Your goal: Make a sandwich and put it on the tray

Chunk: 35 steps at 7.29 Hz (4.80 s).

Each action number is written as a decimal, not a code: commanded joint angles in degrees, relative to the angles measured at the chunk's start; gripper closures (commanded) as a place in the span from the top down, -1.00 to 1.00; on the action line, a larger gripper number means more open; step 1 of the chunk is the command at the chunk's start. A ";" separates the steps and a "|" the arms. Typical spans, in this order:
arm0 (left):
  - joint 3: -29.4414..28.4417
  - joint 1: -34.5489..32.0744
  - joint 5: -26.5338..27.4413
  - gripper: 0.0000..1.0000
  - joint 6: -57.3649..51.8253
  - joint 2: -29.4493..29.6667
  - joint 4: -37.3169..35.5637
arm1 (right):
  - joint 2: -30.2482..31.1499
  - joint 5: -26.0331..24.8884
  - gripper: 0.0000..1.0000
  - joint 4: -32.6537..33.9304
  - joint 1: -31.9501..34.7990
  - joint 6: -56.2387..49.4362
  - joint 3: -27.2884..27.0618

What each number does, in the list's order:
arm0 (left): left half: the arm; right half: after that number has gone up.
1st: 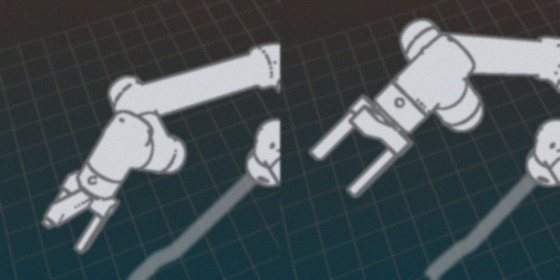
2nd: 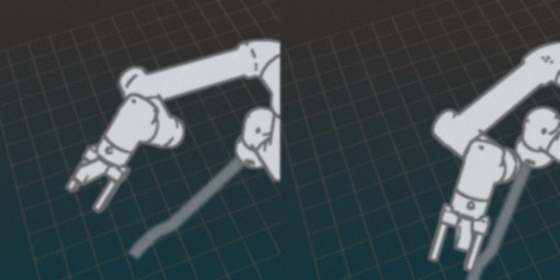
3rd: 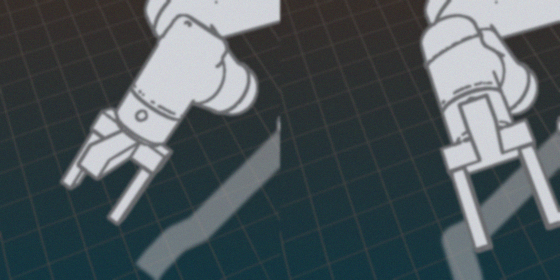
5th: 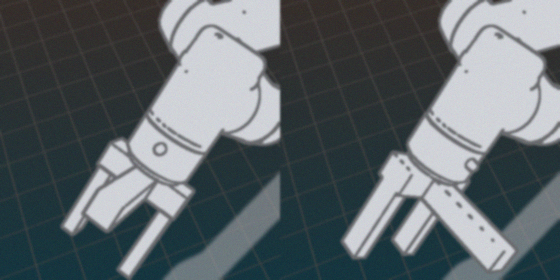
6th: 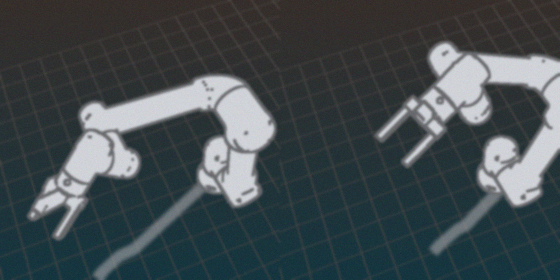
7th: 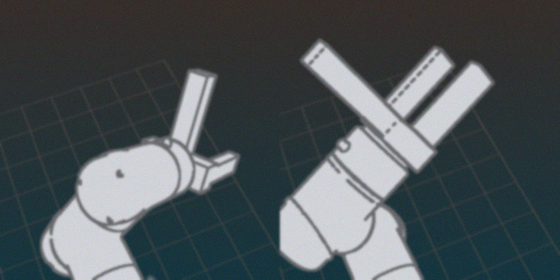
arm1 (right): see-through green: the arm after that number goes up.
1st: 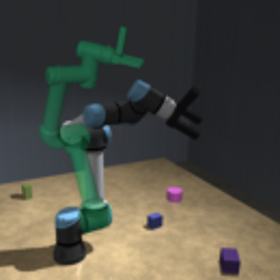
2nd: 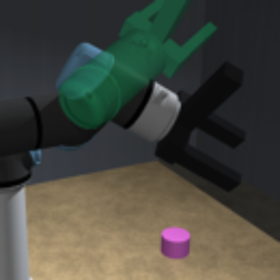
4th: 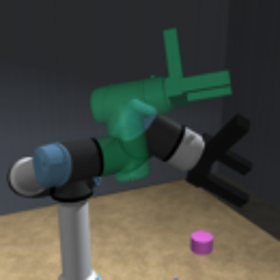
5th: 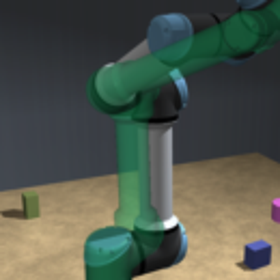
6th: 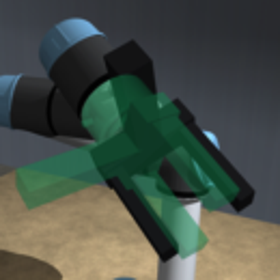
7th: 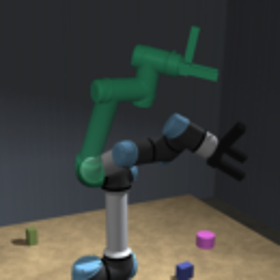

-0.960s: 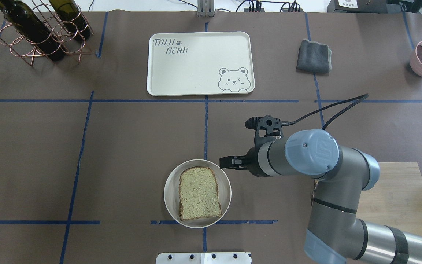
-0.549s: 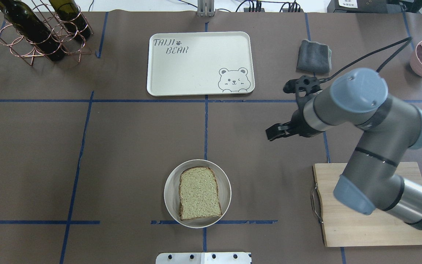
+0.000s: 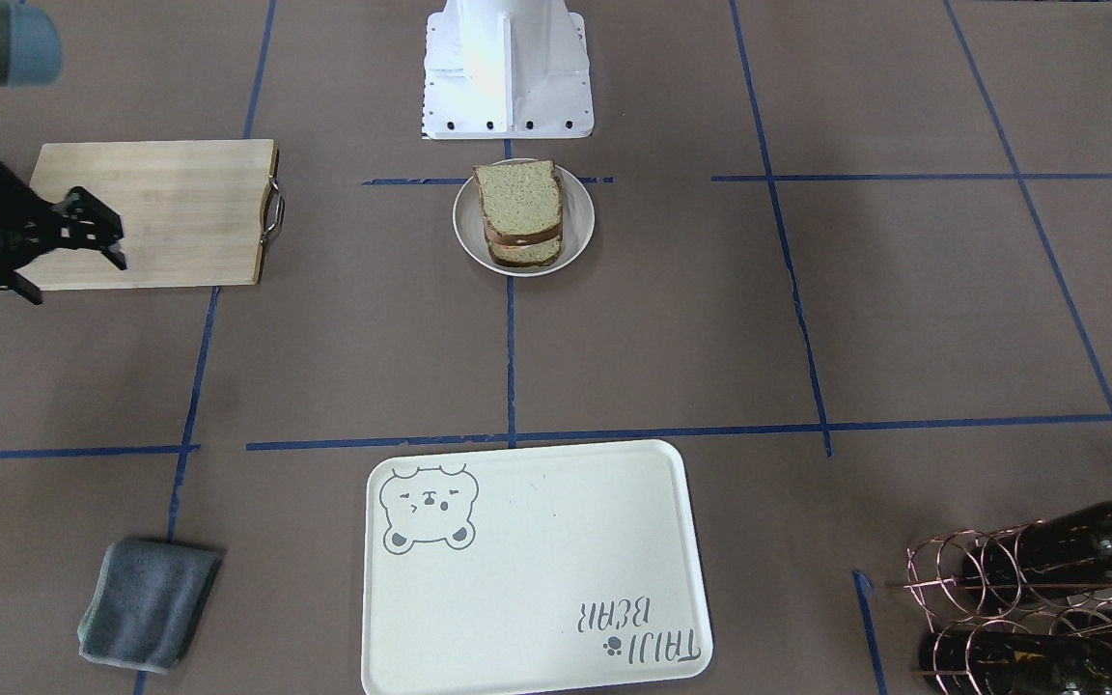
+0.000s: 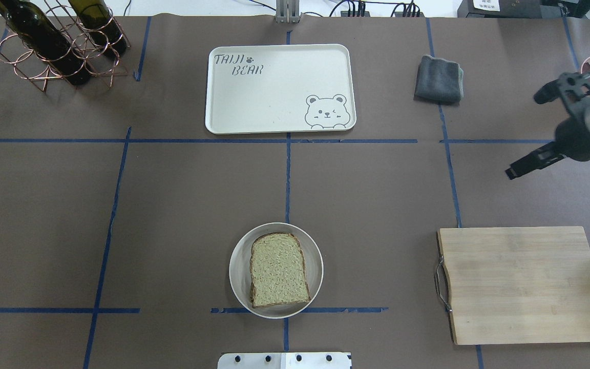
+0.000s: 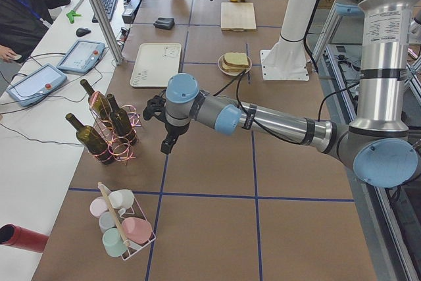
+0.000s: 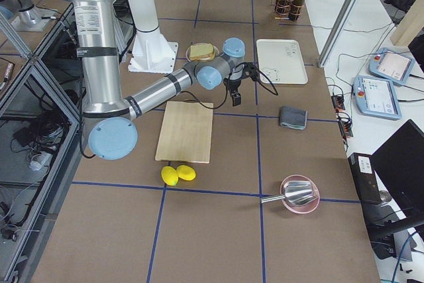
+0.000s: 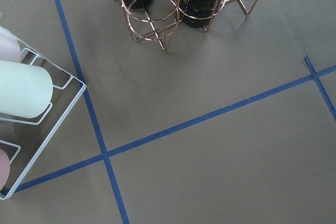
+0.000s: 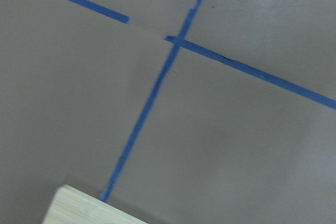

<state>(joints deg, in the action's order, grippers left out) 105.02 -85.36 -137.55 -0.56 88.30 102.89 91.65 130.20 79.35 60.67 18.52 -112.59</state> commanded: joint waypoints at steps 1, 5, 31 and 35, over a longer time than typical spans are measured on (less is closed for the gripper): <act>0.62 2.80 -1.23 1.00 6.82 -0.15 8.17 | 9.74 1.99 1.00 0.02 8.91 -10.95 0.44; 3.06 21.77 4.10 1.00 40.49 2.21 23.06 | 17.69 2.69 1.00 1.59 20.50 -23.01 1.14; -2.11 68.39 35.77 -1.00 85.55 20.24 23.06 | 14.09 6.56 1.00 16.63 30.82 -30.82 3.17; -0.18 67.96 34.80 -1.00 85.38 20.15 23.06 | 14.00 6.56 1.00 16.63 30.73 -30.74 3.17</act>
<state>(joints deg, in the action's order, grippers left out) 104.20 -17.14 -102.43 84.95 108.47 125.95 105.72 136.76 95.98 91.48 -12.25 -109.50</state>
